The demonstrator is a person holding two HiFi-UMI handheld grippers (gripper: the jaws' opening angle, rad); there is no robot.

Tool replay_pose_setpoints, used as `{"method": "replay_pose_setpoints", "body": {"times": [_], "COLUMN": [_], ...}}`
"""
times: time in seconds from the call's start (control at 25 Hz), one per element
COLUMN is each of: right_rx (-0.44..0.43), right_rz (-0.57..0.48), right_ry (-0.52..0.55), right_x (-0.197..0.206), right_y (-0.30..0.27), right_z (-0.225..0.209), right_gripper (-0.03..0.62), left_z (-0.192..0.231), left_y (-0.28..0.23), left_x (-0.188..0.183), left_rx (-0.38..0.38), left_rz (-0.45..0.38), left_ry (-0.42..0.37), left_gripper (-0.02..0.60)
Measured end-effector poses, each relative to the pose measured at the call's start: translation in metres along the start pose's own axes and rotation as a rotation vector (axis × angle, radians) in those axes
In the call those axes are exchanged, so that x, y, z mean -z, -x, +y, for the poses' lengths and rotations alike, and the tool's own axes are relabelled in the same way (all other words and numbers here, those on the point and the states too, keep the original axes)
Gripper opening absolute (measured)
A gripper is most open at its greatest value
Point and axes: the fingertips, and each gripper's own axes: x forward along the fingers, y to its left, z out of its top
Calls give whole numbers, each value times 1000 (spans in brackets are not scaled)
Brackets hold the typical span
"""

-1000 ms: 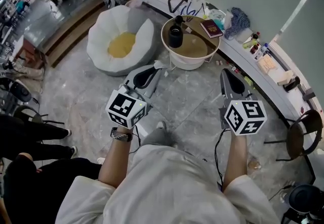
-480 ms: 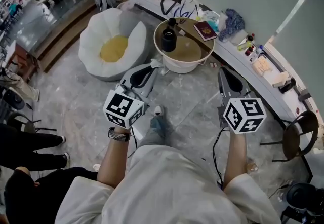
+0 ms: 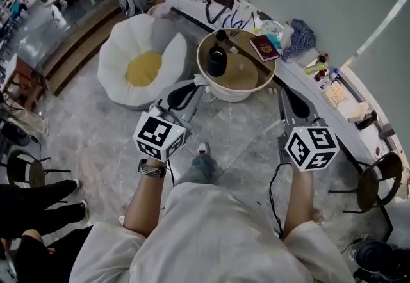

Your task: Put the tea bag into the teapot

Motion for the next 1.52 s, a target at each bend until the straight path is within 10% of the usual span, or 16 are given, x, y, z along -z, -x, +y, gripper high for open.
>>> {"method": "replay_pose_setpoints", "body": {"times": [1.52], "right_rx": [-16], "right_rz": [97], "right_ry": [-52], "right_x": [1], "right_y": [-211], "right_z": [-39], "right_gripper": [5], "left_z": [162], "left_y": [-140], "left_x": [46], "left_rx": [79], "left_rz": [101], "left_ry": [81], "left_gripper": [23]}}
